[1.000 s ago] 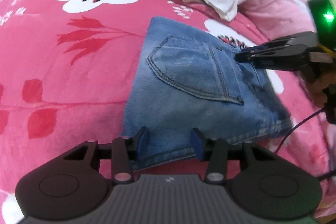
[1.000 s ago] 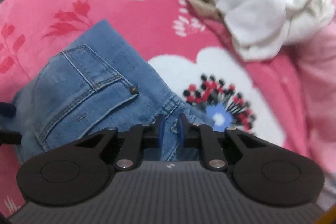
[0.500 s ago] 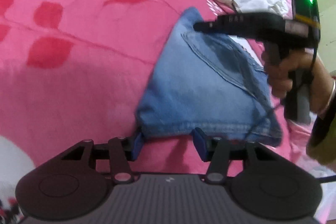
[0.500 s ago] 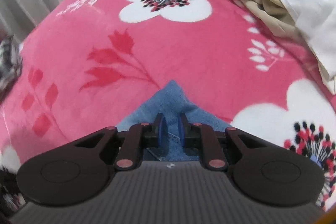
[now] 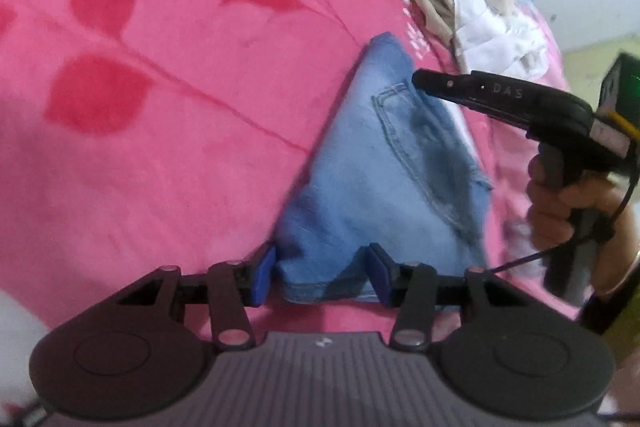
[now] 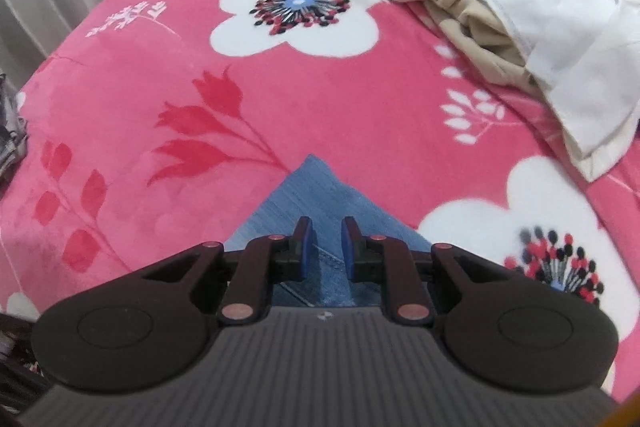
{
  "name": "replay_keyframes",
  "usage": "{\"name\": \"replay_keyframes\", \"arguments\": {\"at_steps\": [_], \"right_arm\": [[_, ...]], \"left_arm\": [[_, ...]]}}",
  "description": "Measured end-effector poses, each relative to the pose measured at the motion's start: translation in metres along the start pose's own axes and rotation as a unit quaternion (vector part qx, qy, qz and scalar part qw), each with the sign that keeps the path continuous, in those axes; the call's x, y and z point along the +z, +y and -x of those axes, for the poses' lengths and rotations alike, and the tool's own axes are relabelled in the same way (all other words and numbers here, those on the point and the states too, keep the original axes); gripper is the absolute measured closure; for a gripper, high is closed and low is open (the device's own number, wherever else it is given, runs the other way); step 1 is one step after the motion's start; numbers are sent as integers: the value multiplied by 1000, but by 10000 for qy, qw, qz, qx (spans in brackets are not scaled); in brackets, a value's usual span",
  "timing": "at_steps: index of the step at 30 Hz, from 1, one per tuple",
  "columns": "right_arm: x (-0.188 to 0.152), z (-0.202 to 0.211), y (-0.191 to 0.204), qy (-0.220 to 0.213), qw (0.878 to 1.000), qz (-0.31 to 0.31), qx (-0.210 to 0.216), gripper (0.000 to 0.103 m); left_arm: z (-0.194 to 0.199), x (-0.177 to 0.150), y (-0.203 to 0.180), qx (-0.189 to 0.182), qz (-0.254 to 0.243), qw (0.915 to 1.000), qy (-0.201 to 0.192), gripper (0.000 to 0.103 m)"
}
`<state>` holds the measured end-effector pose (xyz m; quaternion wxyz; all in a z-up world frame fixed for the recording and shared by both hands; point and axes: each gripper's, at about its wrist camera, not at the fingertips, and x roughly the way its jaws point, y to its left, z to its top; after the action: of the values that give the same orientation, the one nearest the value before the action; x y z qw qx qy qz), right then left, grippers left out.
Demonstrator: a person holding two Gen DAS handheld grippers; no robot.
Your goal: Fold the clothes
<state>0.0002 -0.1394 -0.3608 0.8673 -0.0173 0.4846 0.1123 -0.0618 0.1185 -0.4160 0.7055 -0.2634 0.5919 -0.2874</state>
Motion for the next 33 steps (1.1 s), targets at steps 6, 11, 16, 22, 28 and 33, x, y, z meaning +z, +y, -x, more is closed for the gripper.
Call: {"name": "replay_keyframes", "arguments": {"at_steps": [6,11,16,22,28,33], "right_arm": [[2,-20,8,177,9995,256,-83,88],[6,-23,8,232,9996,20,-133,88],[14,-4,6,70,9999,-25,85,88],[10,-35,-3,206,9990,-366,120,90],[-18,47,-26,-195,9985,-494,164,88],[-72,42,-39,265,9987,-427,82,87]], "left_arm": [[11,-7,0,-214,19,9997,-76,55],[24,-6,-2,-189,-244,9994,138,54],[52,6,2,37,-366,9991,-208,53],[24,45,-7,137,-658,9976,-176,51],[1,69,-19,272,-791,9965,-41,48],[-20,67,-30,305,-790,9964,89,47]]}}
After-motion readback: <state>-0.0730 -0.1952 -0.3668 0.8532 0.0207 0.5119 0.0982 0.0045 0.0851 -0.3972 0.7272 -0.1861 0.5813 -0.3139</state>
